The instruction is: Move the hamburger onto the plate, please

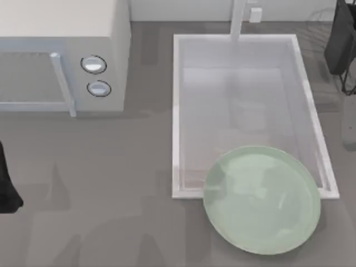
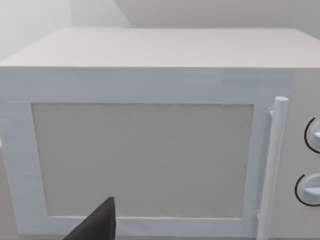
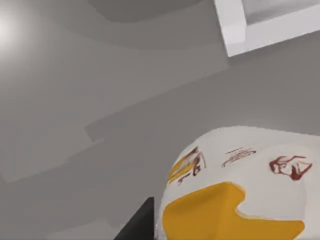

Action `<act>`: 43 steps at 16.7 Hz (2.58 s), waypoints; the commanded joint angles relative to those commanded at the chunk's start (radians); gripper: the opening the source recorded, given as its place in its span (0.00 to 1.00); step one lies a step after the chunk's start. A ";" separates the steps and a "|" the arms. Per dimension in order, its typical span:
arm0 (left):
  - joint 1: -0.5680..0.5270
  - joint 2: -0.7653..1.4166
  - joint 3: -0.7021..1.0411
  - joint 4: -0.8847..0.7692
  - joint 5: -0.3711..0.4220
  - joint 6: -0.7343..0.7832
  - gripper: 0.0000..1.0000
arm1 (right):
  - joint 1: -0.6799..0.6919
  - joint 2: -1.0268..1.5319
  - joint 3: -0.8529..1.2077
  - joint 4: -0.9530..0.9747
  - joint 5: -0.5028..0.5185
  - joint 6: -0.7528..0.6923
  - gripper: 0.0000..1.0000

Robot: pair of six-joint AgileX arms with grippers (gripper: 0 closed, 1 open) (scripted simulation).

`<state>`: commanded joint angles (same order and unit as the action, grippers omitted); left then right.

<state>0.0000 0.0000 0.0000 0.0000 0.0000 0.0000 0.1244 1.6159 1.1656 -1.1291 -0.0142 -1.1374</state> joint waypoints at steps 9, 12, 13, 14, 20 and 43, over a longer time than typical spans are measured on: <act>0.000 0.000 0.000 0.000 0.000 0.000 1.00 | 0.448 0.249 0.221 0.023 -0.022 0.221 0.00; 0.000 0.000 0.000 0.000 0.000 0.000 1.00 | 0.450 0.250 0.222 0.023 -0.022 0.223 0.00; 0.000 0.000 0.000 0.000 0.000 0.000 1.00 | 0.446 0.246 0.218 0.021 -0.021 0.223 0.00; 0.000 0.000 0.000 0.000 0.000 0.000 1.00 | 0.446 0.247 0.214 0.025 -0.021 0.224 0.00; 0.000 0.000 0.000 0.000 0.000 0.000 1.00 | 0.456 0.291 0.120 0.177 -0.021 0.231 0.00; 0.000 0.000 0.000 0.000 0.000 0.000 1.00 | 0.458 0.303 0.106 0.193 -0.022 0.232 1.00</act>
<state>0.0000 0.0000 0.0000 0.0000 0.0000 0.0000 0.5822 1.9189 1.2712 -0.9363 -0.0361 -0.9057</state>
